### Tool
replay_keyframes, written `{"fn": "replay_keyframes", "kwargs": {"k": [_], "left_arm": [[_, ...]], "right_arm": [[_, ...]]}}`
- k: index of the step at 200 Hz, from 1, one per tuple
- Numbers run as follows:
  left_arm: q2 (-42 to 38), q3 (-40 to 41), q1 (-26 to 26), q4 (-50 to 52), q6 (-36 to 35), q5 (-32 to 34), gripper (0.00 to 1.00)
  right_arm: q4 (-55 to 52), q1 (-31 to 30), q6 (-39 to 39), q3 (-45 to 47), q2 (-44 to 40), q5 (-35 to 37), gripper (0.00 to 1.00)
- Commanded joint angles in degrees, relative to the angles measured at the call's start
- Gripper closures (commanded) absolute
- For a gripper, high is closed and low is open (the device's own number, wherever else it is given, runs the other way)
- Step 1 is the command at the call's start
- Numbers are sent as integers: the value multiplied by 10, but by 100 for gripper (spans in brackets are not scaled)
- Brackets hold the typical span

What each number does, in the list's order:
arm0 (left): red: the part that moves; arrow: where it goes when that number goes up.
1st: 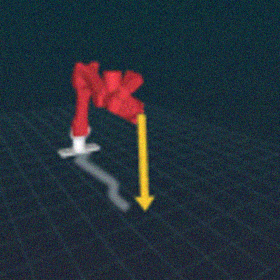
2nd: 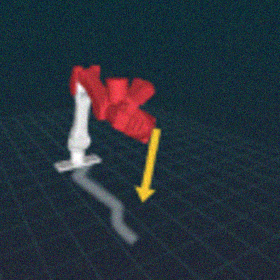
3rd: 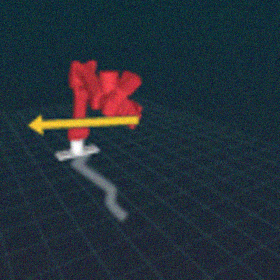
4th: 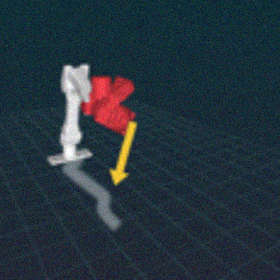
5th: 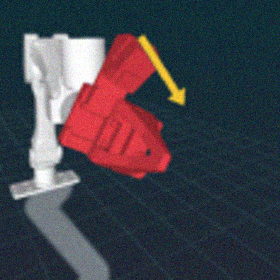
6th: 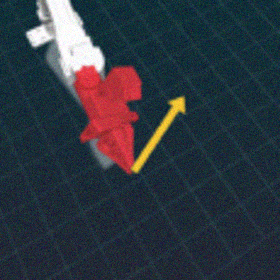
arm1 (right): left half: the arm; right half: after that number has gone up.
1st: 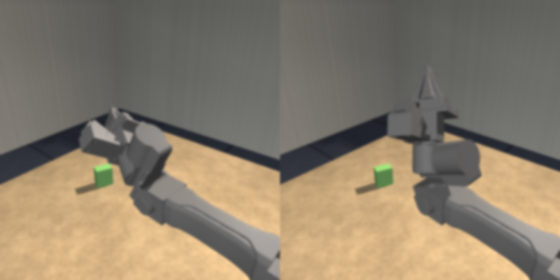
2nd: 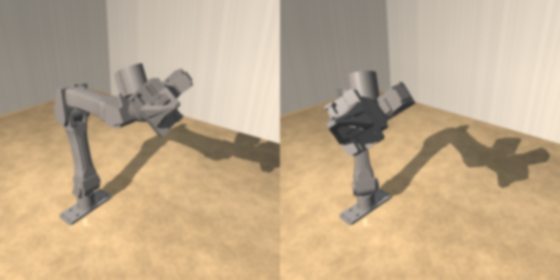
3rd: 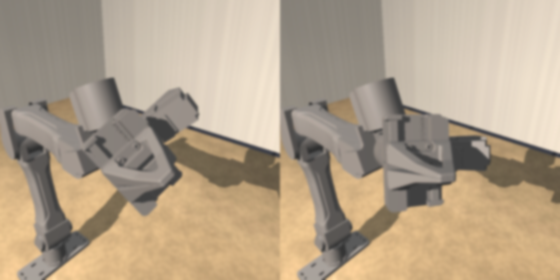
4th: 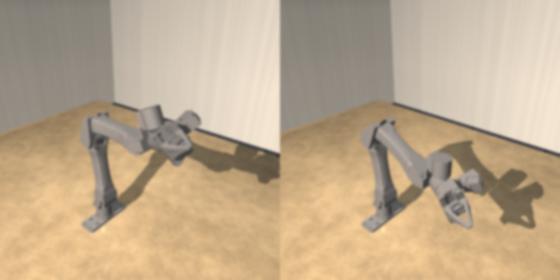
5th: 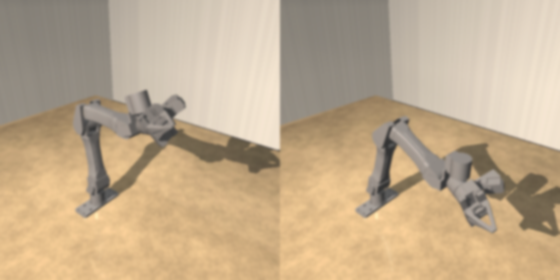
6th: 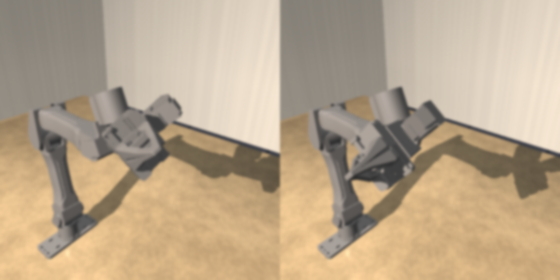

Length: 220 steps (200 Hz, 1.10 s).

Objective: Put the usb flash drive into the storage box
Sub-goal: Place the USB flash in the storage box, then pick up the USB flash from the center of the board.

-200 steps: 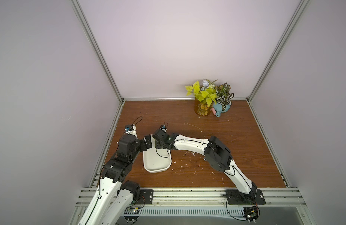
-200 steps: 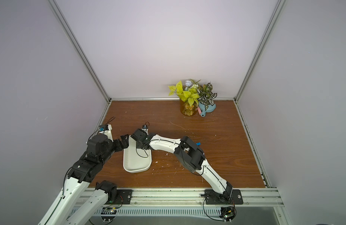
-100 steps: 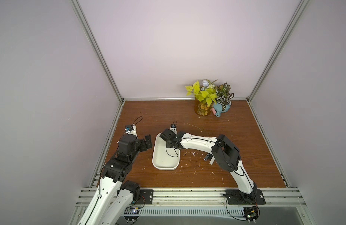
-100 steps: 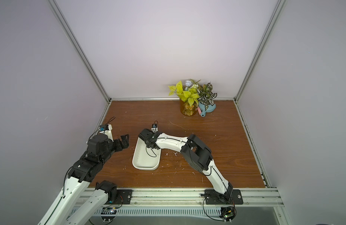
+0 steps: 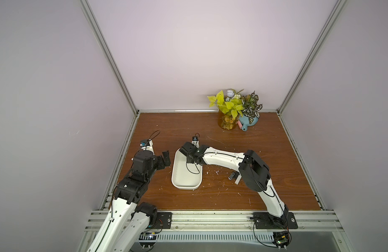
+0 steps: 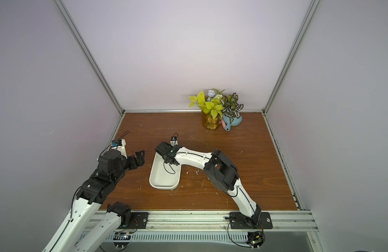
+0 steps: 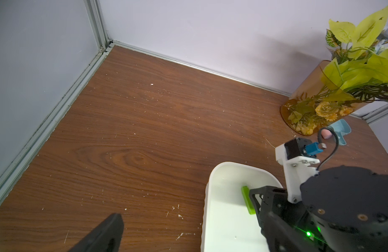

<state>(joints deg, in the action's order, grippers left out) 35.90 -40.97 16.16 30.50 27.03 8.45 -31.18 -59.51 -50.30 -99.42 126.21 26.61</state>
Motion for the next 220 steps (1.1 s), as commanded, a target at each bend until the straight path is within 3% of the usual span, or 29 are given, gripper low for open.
{"fn": "replay_keyframes", "kwargs": {"k": [1, 56, 92, 115, 140, 152, 170, 188, 210, 220], "left_arm": [[-1, -1, 6, 6, 4, 3, 0], [1, -1, 6, 6, 4, 5, 0], [10, -4, 6, 7, 2, 10, 0], [11, -8, 6, 1, -6, -18, 0], [6, 3, 7, -51, -41, -173, 4], [25, -8, 15, -58, -39, -200, 10], [70, -29, 78, -78, -23, -171, 14], [148, -67, 211, -105, -18, -90, 14], [287, -137, 324, -134, -39, -5, 18], [355, -164, 338, -161, -51, -26, 18]], "right_arm": [[-23, -2, -17, -10, -13, 17, 66], [17, -3, 16, -4, -51, -22, 59], [34, 5, 69, 32, -158, -42, 51], [93, 36, 106, 148, -296, -34, 45], [197, 114, 151, 349, -470, -8, 36], [229, 178, 143, 447, -551, -28, 33], [273, 282, 142, 579, -664, -46, 30], [310, 369, 148, 684, -754, -66, 27], [325, 452, 138, 761, -802, -99, 28], [324, 482, 131, 780, -804, -104, 27]]}}
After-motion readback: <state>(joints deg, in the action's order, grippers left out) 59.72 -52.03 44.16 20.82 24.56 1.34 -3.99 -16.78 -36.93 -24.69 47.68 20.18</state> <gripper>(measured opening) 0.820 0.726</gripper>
